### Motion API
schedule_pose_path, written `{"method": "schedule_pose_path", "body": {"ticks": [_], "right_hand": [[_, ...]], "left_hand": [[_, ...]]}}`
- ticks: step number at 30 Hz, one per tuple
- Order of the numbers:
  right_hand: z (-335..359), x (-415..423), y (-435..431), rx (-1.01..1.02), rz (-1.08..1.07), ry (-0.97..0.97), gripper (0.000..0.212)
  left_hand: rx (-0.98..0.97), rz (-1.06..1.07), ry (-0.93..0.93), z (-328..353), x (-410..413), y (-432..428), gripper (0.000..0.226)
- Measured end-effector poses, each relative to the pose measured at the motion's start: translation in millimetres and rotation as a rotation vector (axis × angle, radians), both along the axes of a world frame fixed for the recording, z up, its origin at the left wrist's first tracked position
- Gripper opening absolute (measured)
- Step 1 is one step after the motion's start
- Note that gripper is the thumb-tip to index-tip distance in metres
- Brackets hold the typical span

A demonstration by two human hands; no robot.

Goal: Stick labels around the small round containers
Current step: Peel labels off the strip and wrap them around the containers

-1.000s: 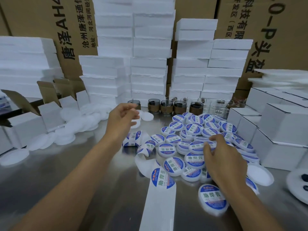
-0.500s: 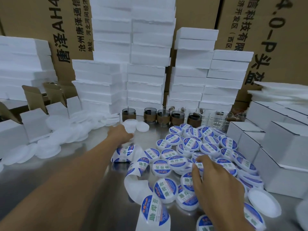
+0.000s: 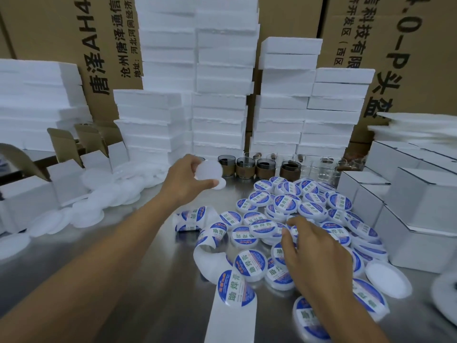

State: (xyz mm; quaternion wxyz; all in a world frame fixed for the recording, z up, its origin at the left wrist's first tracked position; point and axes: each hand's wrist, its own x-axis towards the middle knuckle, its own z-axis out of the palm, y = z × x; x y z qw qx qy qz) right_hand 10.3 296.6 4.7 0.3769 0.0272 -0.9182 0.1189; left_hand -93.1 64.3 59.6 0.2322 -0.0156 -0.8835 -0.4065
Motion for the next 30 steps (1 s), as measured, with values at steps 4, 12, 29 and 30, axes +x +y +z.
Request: {"method": "schedule_pose_path", "body": {"ticks": [4, 12, 29, 30], "right_hand": [[9, 8, -5, -0.241, 0.222, -0.007, 0.024], [33, 30, -31, -1.234, 0.65, -0.245, 0.018], [30, 32, -32, -1.329, 0.779, -0.56, 0.015], [30, 32, -32, -1.321, 0.761, -0.543, 0.016]], "left_hand": [[0.171, -0.143, 0.08, 9, 59, 30, 0.057], [0.237, -0.233, 0.163, -22, 130, 82, 0.055], [0.865, -0.574, -0.224, -30, 122, 77, 0.024], [0.865, -0.577, -0.225, -30, 122, 77, 0.021]]}}
